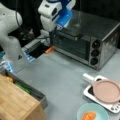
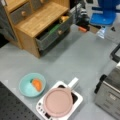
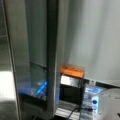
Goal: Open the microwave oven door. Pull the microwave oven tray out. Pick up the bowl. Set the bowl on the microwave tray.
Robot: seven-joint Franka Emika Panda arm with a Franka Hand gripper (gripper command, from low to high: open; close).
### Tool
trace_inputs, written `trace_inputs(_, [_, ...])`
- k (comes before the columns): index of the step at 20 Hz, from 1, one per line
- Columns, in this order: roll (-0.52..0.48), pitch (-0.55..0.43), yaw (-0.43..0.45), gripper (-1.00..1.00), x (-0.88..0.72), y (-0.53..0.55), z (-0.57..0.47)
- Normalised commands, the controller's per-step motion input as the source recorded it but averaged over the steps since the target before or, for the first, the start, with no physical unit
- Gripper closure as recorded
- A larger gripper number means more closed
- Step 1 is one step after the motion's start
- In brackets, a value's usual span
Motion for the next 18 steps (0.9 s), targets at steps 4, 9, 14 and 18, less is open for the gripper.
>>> trace_inputs(4, [0.17, -0.071, -0.172, -1.0, -0.26, 0.39, -0.18])
trace_inputs(9, [0.103, -0.149, -0.232, -1.0, -0.23, 0.37, -0.22])
trace_inputs(14, [0.083, -0.179, -0.259, -1.0, -0.21, 0.33, -0.19])
trace_inputs(18, [0.118, -0.178, -0.246, -1.0, -0.21, 0.29, -0.2])
